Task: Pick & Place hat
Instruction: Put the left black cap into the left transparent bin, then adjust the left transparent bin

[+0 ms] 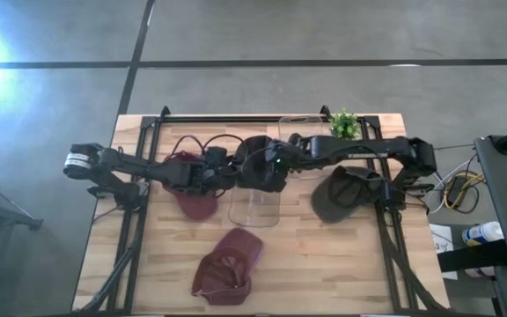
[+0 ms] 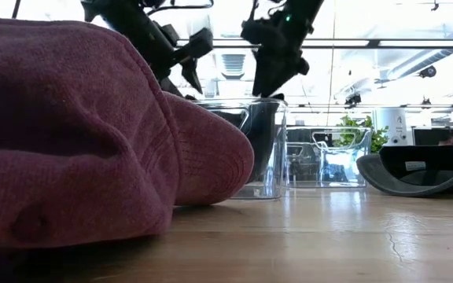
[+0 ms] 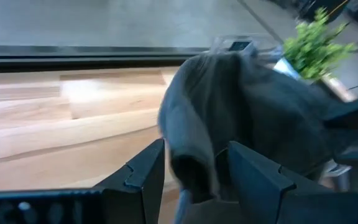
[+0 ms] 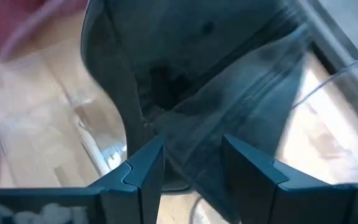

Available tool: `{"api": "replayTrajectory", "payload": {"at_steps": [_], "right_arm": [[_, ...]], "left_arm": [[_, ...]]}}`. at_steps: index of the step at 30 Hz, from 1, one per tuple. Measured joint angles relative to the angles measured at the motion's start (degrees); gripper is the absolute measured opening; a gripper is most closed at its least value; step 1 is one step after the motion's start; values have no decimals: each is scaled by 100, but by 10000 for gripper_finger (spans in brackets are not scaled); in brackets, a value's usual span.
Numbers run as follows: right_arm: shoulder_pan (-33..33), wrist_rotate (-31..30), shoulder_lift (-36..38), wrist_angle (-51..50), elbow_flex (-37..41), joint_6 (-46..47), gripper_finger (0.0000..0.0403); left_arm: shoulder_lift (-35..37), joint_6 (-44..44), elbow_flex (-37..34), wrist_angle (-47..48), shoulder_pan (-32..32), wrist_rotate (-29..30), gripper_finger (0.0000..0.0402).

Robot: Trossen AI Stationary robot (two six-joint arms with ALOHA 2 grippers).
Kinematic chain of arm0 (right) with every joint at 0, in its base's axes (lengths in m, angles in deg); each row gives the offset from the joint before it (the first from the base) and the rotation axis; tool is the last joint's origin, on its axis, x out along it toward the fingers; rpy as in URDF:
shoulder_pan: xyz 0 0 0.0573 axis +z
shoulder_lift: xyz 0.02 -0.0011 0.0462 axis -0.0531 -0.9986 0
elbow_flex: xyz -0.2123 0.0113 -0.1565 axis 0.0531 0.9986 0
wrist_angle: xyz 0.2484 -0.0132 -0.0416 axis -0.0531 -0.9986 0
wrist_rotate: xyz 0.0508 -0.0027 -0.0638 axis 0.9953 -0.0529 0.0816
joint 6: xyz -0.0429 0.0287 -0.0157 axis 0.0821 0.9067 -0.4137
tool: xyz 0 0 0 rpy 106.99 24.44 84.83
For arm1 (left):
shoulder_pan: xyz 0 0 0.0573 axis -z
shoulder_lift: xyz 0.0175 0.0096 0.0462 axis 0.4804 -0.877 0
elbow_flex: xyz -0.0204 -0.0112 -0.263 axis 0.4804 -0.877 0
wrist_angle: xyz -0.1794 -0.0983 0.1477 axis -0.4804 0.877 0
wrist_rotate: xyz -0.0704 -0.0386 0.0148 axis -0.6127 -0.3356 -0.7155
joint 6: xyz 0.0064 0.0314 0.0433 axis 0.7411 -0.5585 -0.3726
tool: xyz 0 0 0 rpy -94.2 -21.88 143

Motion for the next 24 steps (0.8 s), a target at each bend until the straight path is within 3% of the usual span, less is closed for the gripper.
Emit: {"api": "replayTrajectory", "payload": {"at_steps": [9,24], "right_arm": [[-5,0,-304,-3,4,4,145],[66,-295,143,-53,-321,-39,145]], "left_arm": [[72,69,15,495,17,98,167],[855,-702,0,763,82,343,167]]}}
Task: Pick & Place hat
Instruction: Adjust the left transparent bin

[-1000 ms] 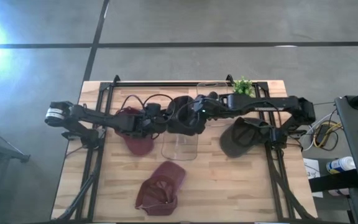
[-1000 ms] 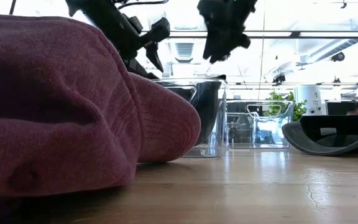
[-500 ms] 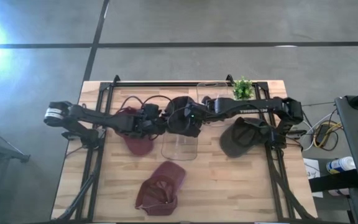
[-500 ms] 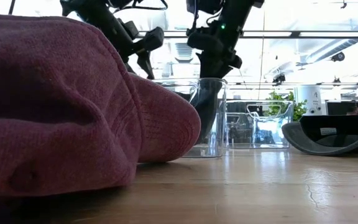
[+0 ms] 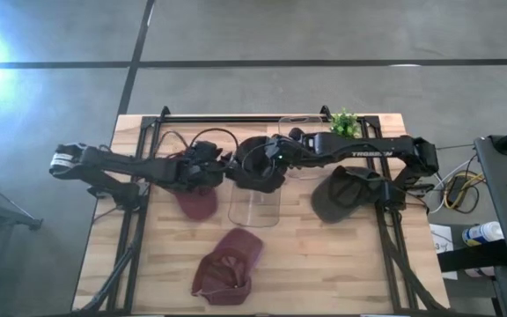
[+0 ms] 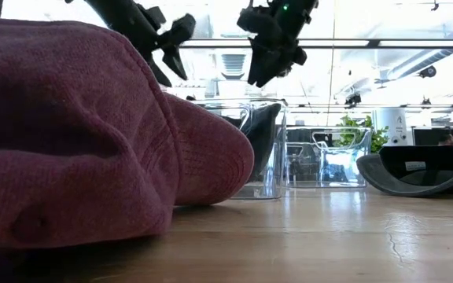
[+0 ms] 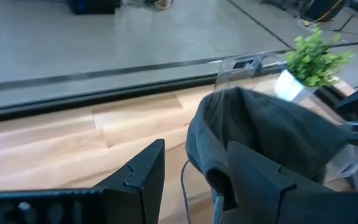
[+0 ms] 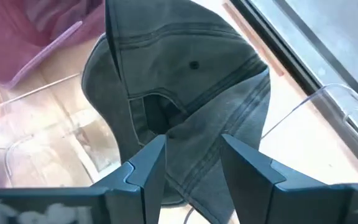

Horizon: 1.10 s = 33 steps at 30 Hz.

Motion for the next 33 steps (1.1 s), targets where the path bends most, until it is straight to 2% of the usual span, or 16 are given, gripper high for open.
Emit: {"api": "replayTrajectory", "payload": {"at_steps": [7,16,27,33], "right_arm": [[564,29,166,-407,0,160,141],[1399,51,167,-990,49,1202,137],[1948,59,169,-1235,1044,1632,130],[1948,52,169,-654,1617,1063,121]], "left_arm": [[495,-464,1,-4,411,32,167],[575,-497,-4,211,1248,6,167],[610,597,-4,213,1695,8,167],[612,1057,-4,208,2012,8,167]]}}
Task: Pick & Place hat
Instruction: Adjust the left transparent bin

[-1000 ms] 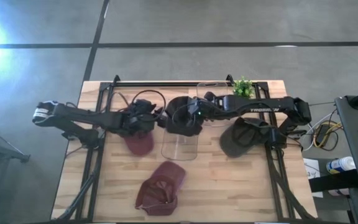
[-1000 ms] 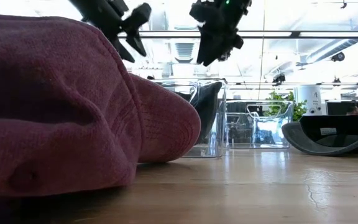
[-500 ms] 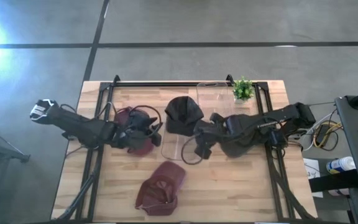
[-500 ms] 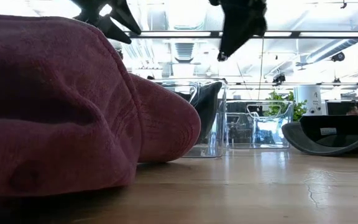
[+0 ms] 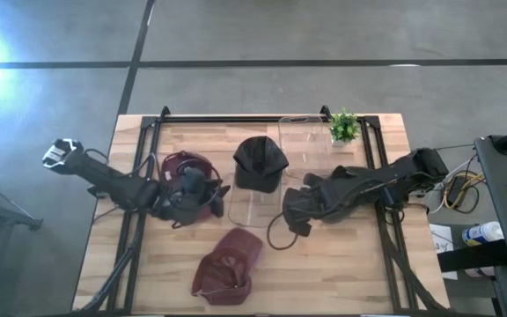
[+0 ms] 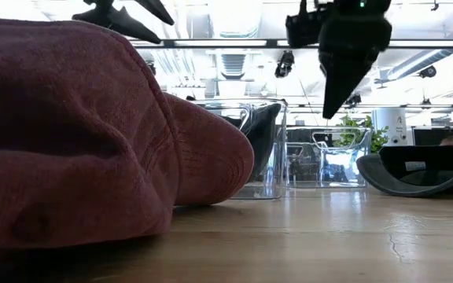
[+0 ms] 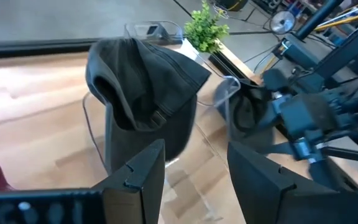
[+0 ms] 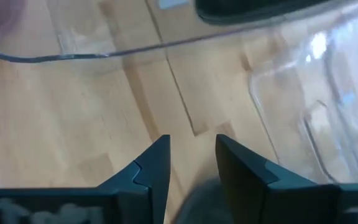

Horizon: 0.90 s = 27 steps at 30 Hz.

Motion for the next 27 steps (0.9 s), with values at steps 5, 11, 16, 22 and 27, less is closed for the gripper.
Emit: {"api": "replayTrajectory", "payload": {"at_steps": [5,11,16,22,27], "right_arm": [[-116,-3,-11,807,291,-560,116],[-276,0,-22,1442,588,-973,116],[-366,10,-22,1979,773,-1394,114],[-480,288,-43,2584,947,-1795,115],[-587,288,-171,2609,920,-2240,111]], "left_arm": [[0,375,0,-29,201,37,167],[0,518,7,-149,359,120,167],[0,569,7,-148,372,289,167],[0,568,7,-148,372,350,167],[-2,566,7,-146,372,512,167]]}}
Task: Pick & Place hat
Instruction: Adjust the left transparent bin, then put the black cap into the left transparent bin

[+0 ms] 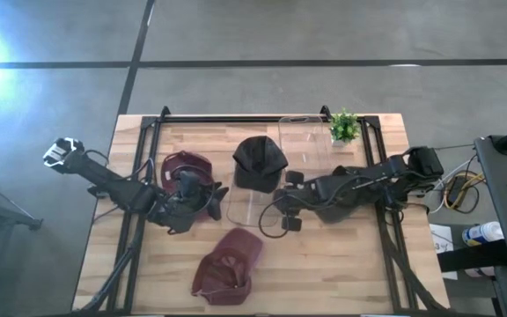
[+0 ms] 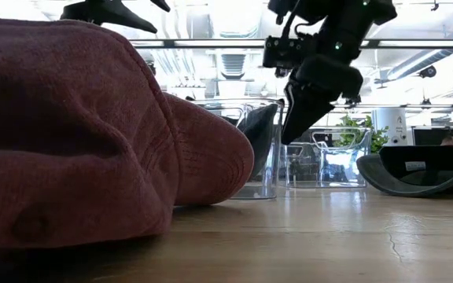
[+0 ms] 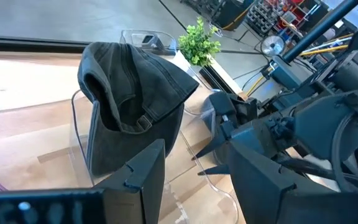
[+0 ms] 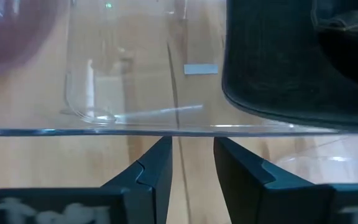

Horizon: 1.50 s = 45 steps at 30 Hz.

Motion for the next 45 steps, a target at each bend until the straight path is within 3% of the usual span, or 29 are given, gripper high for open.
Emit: {"api": "replayTrajectory", "payload": {"at_steps": [5,11,25,34,37,41,45], "right_arm": [[-179,-93,-164,-13,-116,-170,109],[-412,-651,-188,-4,-233,-201,107],[-982,-619,-188,727,-270,-860,102],[-835,-641,158,345,-266,-1195,89],[-616,-637,423,-129,-266,-959,85],[-234,-601,770,-1126,-415,109,79],[117,107,895,-2088,-543,1496,75]], "left_arm": [[0,11,-2,2,-2,90,167],[0,13,-2,4,-2,130,167],[0,-5,-2,7,-4,343,167],[0,-70,-3,7,15,335,167],[0,-76,-4,8,15,301,167],[0,-61,-4,7,15,91,167],[0,-89,-7,9,-45,-623,167]]}}
